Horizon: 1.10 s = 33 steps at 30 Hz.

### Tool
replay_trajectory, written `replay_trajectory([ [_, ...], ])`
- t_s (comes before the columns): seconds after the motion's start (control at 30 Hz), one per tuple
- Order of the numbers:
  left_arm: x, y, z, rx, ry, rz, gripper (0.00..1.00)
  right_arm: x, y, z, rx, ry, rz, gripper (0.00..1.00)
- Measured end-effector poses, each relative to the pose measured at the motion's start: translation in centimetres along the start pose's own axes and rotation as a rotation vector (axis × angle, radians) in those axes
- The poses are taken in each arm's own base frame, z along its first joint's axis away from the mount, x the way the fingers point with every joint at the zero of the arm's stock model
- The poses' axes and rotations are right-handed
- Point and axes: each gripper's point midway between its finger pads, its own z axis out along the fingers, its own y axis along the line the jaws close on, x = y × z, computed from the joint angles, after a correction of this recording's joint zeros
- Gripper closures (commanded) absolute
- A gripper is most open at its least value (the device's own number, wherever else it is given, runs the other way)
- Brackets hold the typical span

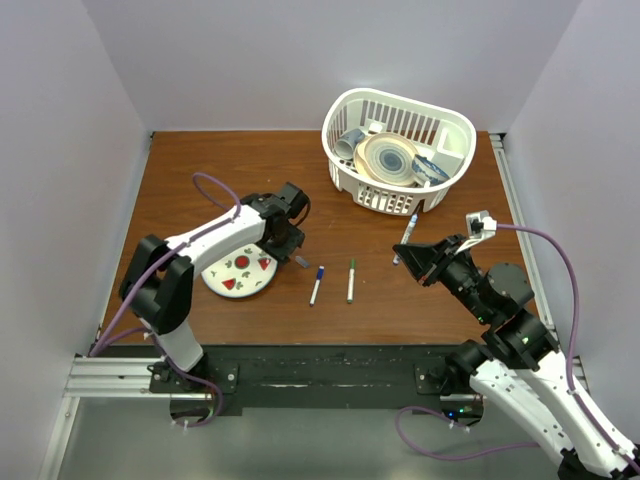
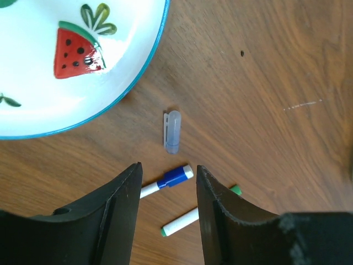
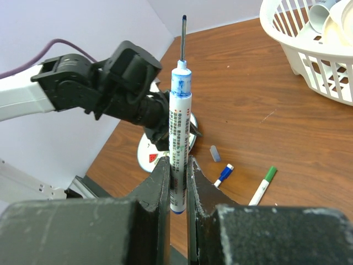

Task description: Insert the pens into the pen caps

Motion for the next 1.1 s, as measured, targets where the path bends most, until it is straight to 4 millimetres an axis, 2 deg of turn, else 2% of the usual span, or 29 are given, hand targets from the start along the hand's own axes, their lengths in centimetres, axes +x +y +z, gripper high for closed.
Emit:
replay_trajectory([
  [0.43, 1.6, 0.3, 4.9, -0.119, 0.027, 0.025, 0.49, 0.3, -0.3, 0.0, 0.002, 0.003, -0.012, 1.00],
  [0.6, 2.0, -0.2, 5.3, -0.122, 0.030, 0.031, 0.53, 0.2, -0.3, -0.2, 0.001, -0.005, -0.018, 1.00],
  [0.87, 2.6, 0.6, 6.0, -0.158, 0.044, 0.041, 0.60, 0.2, -0.4, -0.2, 0.005, -0.006, -0.019, 1.00],
  [0.97, 2.6, 0.7, 6.0, -0.162, 0.044, 0.042, 0.66, 0.2, -0.4, -0.2, 0.005, -0.006, -0.019, 1.00],
  [1.07, 2.5, 1.1, 5.9, -0.176, 0.044, 0.046, 0.79, 0.2, -0.4, -0.2, 0.005, -0.005, -0.019, 1.00],
  [1.1, 2.5, 1.3, 5.9, -0.183, 0.043, 0.047, 0.89, 0.2, -0.4, -0.2, 0.005, -0.005, -0.019, 1.00],
])
